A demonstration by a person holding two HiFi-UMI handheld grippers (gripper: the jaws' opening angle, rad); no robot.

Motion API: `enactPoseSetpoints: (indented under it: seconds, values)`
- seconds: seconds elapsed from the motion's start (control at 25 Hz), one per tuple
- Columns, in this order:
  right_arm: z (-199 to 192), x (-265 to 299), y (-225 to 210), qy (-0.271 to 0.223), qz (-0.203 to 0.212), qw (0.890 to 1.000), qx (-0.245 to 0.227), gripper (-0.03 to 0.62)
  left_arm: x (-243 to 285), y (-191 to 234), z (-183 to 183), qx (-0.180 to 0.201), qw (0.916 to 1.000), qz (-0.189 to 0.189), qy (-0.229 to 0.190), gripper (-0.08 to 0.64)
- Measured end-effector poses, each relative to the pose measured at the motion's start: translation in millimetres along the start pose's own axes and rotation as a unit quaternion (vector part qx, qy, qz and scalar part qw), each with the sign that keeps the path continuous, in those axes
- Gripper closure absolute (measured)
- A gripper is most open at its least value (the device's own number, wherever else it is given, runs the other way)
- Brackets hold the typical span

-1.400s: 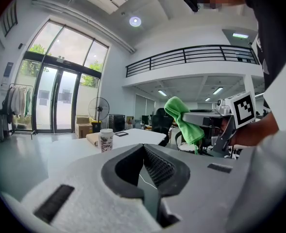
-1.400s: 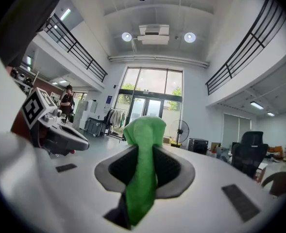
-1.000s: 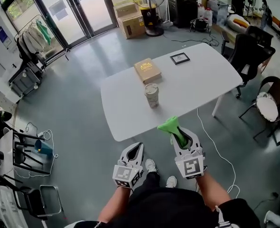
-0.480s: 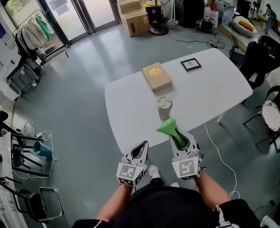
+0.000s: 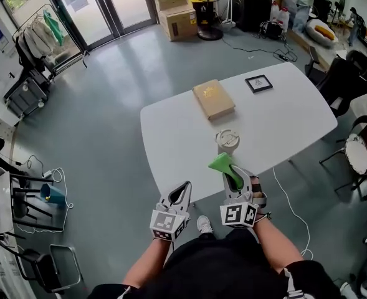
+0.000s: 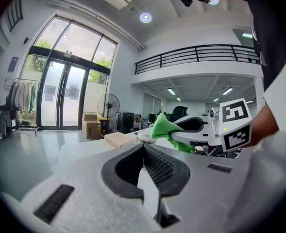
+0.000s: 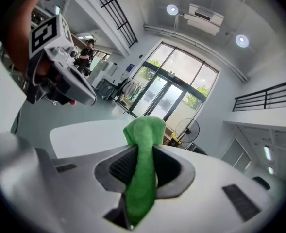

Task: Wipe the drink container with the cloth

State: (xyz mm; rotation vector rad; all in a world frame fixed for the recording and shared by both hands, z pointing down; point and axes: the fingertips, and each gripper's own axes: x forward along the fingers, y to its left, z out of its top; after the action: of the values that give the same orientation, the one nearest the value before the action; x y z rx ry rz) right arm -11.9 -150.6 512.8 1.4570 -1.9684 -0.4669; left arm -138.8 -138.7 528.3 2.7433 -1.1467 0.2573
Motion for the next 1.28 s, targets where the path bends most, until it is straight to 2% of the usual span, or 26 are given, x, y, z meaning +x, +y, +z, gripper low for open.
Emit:
enactPoseSetpoints:
  seconds: [0.32,0.52,0.88,1.28]
  values:
    - [-27.0,48.3,22.4,0.032,-0.006,0.995,-0.092,0.495,8.7,10.1,-14.7,-0.007,0.9999,0.009,0.013,0.552]
    - [-44.3,75.9,34.0,0.061,-0.006,0.991,-0.115,0.494,7.2,18.3,-20.2,-0.024,0.9991,0.031,0.018,0.552]
    - [-64.5,104.3,43.2,0.093,0.002,0.987,-0.130,0.494,5.6,19.1,-34.8,-0.034,0.9978,0.044,0.037,0.552]
    - [-82.6,118.5,57.9,0.127,0.018,0.985,-0.114,0.492,1.2,23.5,-43.5,-0.042,0.9961,0.060,0.048,0.552]
